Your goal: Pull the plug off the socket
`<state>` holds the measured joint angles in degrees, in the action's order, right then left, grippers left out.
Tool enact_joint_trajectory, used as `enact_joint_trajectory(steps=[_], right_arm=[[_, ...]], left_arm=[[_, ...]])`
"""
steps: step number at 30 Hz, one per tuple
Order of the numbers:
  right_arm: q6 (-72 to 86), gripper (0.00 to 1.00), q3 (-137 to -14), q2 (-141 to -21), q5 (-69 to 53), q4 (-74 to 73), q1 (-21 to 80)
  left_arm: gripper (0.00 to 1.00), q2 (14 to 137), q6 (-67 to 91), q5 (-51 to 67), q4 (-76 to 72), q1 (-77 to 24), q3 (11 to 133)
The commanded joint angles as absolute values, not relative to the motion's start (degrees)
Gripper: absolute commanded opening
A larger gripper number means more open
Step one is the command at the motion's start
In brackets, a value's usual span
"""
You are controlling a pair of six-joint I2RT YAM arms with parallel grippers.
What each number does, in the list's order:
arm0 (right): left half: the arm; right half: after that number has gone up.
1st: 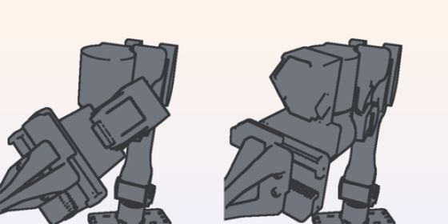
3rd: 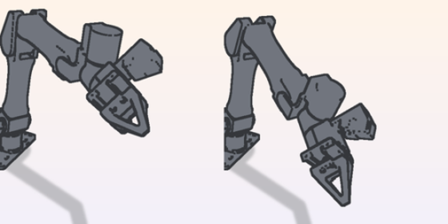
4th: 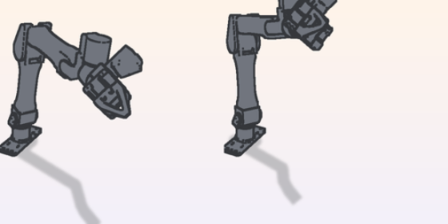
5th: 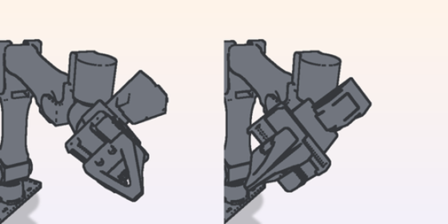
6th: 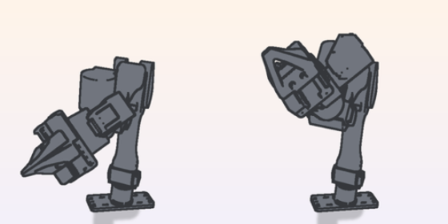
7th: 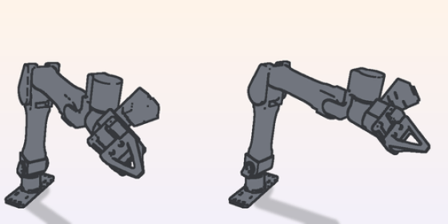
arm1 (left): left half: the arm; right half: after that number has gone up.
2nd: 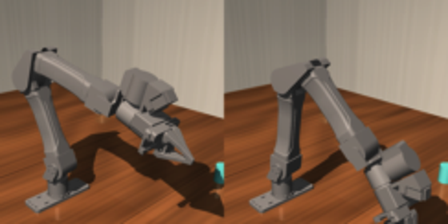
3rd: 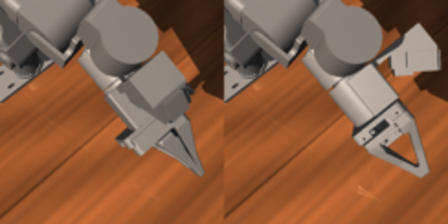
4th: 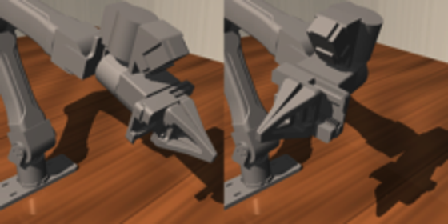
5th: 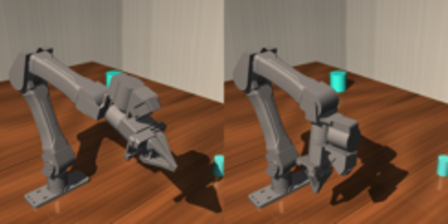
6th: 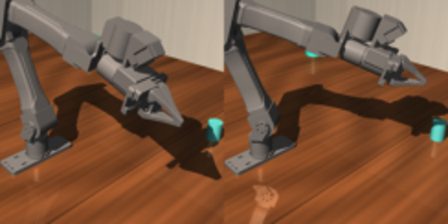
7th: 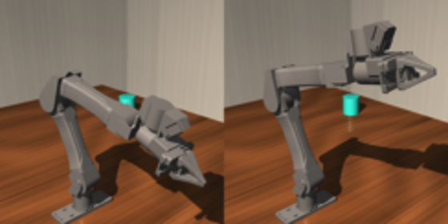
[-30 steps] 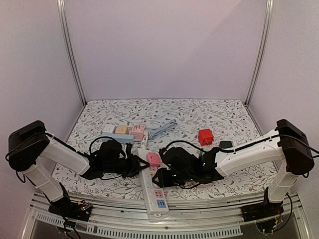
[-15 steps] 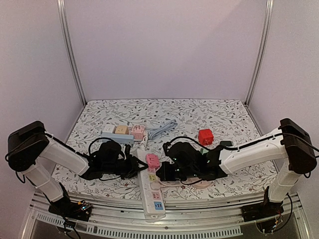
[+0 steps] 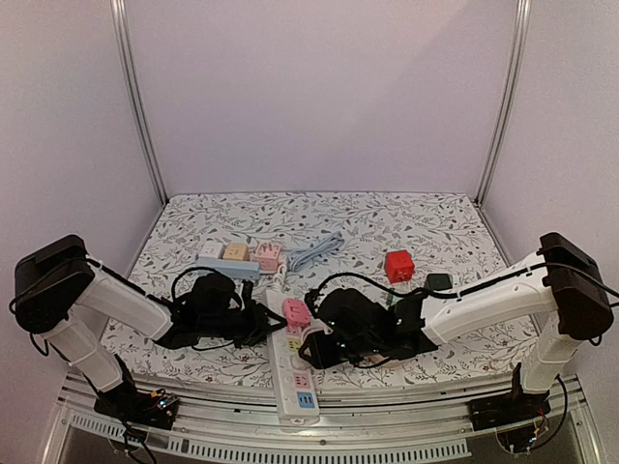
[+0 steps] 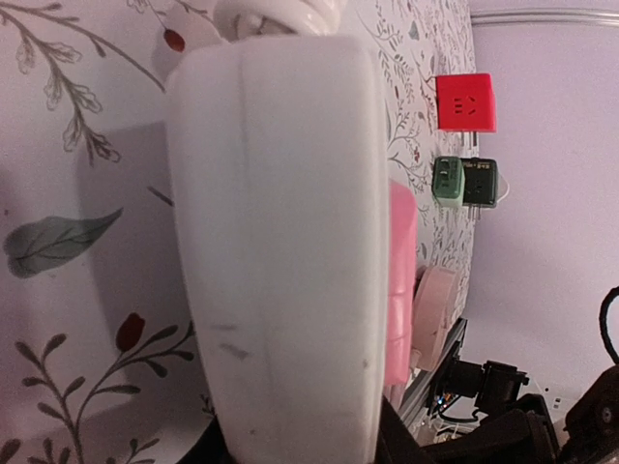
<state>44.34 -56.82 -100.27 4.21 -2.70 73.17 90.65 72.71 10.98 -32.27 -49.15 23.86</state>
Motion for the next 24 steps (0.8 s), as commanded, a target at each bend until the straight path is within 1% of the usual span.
enact_joint_trajectory(steps=[1,6,18,24], right_arm=[[42.7,0.31,-59.4,-103.7,3.1,-4.4,73.1],[41.9,0.36,-60.2,-104.9,1.9,-4.4,73.3],[38.0,0.37,-62.0,-104.3,1.6,-4.8,76.8],[39.0,0.39,-62.0,-105.1,2.8,-5.5,76.7]], left_arm=[[0.25,90.5,67.3,9.9,-29.3,-49.0,24.0],[0.25,90.4,67.2,10.0,-29.0,-49.0,24.0],[0.25,91.2,67.1,10.1,-28.7,-48.9,24.7],[0.25,91.0,66.8,10.3,-28.1,-48.9,25.1]])
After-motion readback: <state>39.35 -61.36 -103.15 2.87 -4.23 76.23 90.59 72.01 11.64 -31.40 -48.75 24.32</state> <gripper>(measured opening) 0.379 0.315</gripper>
